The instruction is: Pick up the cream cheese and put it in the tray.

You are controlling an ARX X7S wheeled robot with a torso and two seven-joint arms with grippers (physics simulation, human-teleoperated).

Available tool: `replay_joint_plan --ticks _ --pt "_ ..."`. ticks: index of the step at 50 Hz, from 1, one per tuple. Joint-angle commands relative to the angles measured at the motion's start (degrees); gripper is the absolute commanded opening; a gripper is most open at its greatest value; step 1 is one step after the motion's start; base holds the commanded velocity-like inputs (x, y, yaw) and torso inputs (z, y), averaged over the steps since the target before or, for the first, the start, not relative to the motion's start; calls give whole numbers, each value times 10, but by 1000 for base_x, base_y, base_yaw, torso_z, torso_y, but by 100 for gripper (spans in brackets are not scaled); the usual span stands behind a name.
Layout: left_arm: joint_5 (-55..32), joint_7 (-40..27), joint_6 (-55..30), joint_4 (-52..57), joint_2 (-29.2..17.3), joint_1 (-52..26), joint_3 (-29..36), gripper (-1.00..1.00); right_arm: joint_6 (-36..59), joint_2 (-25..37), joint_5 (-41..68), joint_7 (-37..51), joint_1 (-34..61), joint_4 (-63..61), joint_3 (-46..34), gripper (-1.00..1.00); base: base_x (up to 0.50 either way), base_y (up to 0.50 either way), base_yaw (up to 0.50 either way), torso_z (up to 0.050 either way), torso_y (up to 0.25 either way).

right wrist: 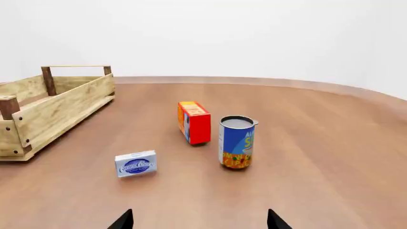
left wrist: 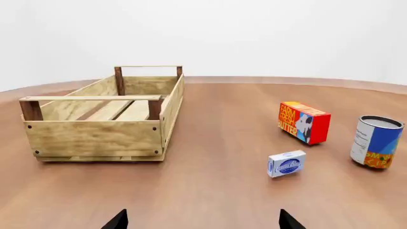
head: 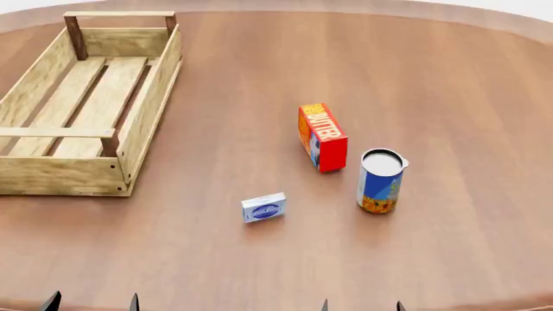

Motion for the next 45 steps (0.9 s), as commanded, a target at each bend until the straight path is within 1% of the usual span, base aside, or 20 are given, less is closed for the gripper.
replay_joint_plan --ticks 1,15,22,29,36,40,45 --pt "-22 -5 5 -14 -10 4 2 100 -5 9 13 3 13 32 -16 100 0 0 0 0 0" --pt "-42 -29 13 -27 -29 -4 28 100 -13 26 30 31 30 64 -47 100 0 0 0 0 0" --pt "-51 -44 3 3 -37 -5 27 100 -15 30 25 46 40 71 -61 100 0 0 0 0 0" --pt "-44 -61 -4 51 -47 -5 31 100 0 38 29 55 38 25 -68 100 0 0 0 0 0" --pt "-25 -96 25 86 -55 -7 15 100 12 49 24 69 36 -26 -71 100 0 0 0 0 0" --pt "-27 -105 28 131 -62 2 8 100 23 54 25 74 26 -72 -72 100 0 0 0 0 0" --pt "-34 -119 41 199 -70 23 -8 100 12 59 20 86 10 -113 -76 100 0 0 0 0 0"
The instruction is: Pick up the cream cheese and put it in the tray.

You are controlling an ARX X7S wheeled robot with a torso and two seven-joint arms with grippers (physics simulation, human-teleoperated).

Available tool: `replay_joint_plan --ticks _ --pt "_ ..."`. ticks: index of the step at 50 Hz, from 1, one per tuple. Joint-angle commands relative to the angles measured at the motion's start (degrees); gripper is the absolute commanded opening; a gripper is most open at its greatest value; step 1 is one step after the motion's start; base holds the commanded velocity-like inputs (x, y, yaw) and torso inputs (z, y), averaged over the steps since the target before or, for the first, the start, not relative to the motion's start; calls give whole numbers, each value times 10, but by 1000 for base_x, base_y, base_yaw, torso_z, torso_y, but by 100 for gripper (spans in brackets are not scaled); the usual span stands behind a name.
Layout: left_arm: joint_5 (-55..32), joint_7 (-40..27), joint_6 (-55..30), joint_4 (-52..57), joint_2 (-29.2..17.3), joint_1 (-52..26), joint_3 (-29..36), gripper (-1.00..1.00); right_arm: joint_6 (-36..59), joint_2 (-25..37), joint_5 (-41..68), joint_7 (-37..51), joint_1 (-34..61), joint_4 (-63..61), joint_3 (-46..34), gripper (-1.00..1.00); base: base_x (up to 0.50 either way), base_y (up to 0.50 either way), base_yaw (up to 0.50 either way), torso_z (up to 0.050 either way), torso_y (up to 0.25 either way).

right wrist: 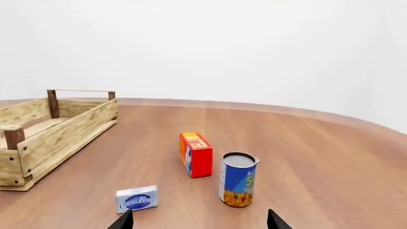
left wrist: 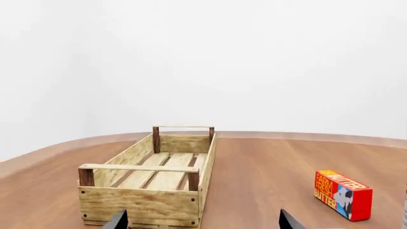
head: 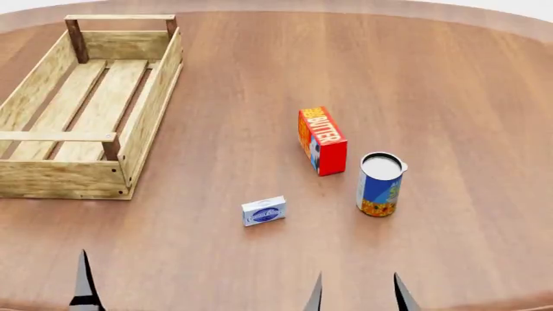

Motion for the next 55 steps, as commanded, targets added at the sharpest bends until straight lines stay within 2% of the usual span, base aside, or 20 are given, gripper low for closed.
replay_joint_plan --ticks 1,7,17,29,38,41,55 --pt "-1 -36 30 109 -15 28 -27 100 1 14 -8 24 -21 -86 -7 100 0 0 0 0 0" --pt "-5 -43 47 121 -21 43 -33 100 -36 18 -5 37 -44 -114 -4 100 0 0 0 0 0" --pt "-2 -59 138 97 -21 63 -43 100 -84 29 0 56 -72 -139 10 100 0 0 0 0 0" --pt "-9 -69 159 89 -30 68 -49 100 -118 30 0 84 -73 -121 25 100 1 0 0 0 0" --pt "-7 -75 166 74 -34 62 -47 100 -120 33 -4 90 -65 -101 17 100 98 5 0 0 0" --pt "-2 -83 140 72 -33 55 -46 100 -121 34 -3 90 -64 -99 13 100 139 35 0 0 0" --pt "-3 -83 155 54 -39 52 -32 100 -115 40 3 92 -62 -97 1 100 162 92 0 0 0"
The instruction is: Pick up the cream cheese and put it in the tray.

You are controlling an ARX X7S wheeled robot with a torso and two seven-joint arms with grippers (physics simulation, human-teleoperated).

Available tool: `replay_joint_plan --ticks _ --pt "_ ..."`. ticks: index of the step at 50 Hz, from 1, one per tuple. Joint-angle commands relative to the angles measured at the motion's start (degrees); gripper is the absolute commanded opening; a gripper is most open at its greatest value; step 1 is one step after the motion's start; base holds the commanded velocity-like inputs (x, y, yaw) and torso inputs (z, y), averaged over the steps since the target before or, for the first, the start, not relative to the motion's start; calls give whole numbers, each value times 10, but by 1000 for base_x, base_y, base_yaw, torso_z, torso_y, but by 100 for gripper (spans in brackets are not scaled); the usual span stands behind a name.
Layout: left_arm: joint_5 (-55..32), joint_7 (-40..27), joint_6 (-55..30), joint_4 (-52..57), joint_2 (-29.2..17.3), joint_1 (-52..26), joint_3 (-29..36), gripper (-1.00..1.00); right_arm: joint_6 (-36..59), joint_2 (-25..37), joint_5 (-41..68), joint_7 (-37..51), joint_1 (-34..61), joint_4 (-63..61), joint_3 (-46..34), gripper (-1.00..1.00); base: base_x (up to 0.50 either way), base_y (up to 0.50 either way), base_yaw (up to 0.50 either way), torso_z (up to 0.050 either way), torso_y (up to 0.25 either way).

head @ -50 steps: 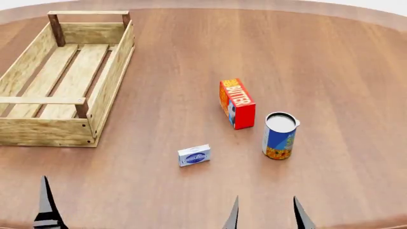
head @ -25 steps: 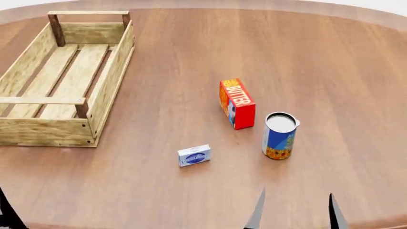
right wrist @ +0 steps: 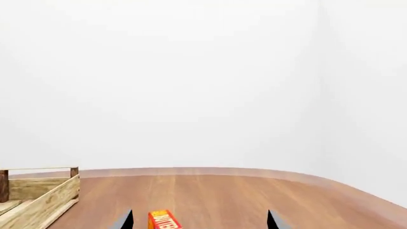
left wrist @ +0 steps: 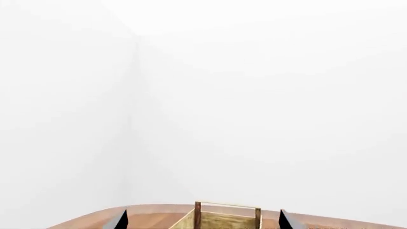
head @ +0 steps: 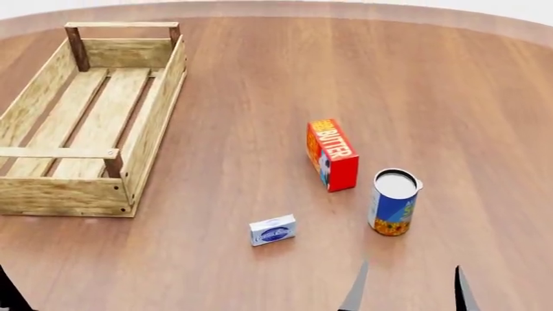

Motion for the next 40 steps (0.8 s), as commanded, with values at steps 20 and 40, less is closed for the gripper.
replay_joint_plan --ticks 20,40 --pt "0 -13 6 -20 -11 -4 15 100 -1 11 -4 13 6 11 -23 100 162 129 0 0 0" --pt "-1 -21 17 -32 -17 -5 22 100 -6 18 -7 23 4 8 -35 100 136 245 0 0 0"
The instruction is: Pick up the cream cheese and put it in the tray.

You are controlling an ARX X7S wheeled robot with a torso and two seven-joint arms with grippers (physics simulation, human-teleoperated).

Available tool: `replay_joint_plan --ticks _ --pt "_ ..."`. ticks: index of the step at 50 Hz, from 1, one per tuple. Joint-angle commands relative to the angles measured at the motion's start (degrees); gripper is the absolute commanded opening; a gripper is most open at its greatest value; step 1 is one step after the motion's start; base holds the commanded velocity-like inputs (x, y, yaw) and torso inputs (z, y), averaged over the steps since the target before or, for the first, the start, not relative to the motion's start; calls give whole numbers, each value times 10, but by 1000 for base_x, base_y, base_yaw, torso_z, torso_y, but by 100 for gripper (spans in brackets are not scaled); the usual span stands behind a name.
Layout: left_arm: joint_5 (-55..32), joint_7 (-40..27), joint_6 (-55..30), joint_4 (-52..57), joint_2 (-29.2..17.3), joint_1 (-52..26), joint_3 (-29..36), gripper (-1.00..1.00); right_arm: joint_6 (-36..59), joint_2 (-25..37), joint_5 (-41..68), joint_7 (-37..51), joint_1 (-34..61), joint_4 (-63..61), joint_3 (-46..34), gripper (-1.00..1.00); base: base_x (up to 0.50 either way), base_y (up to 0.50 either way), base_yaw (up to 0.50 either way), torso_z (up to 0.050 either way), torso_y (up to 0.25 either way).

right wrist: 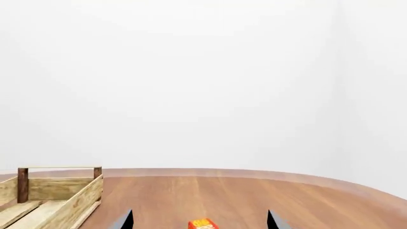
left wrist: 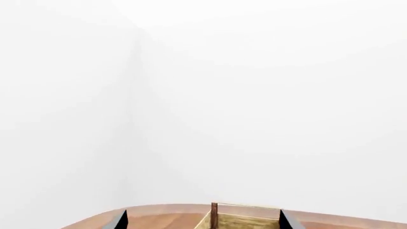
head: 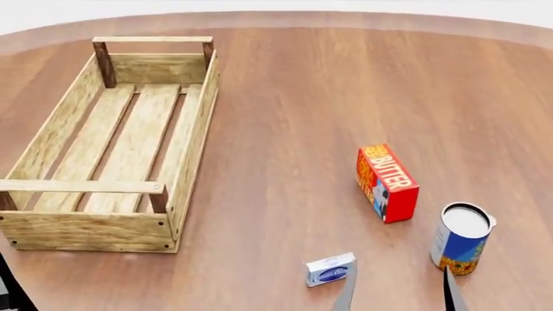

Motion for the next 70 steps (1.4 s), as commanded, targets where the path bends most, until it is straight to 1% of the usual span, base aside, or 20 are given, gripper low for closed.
replay_joint_plan --ticks 1,70 --pt "-1 -5 6 -10 -4 -2 2 100 -2 3 -5 6 -1 -2 -7 100 129 246 0 0 0" --pt "-11 -23 5 -24 -22 -8 30 100 6 20 -12 32 13 4 -43 100 86 270 0 0 0"
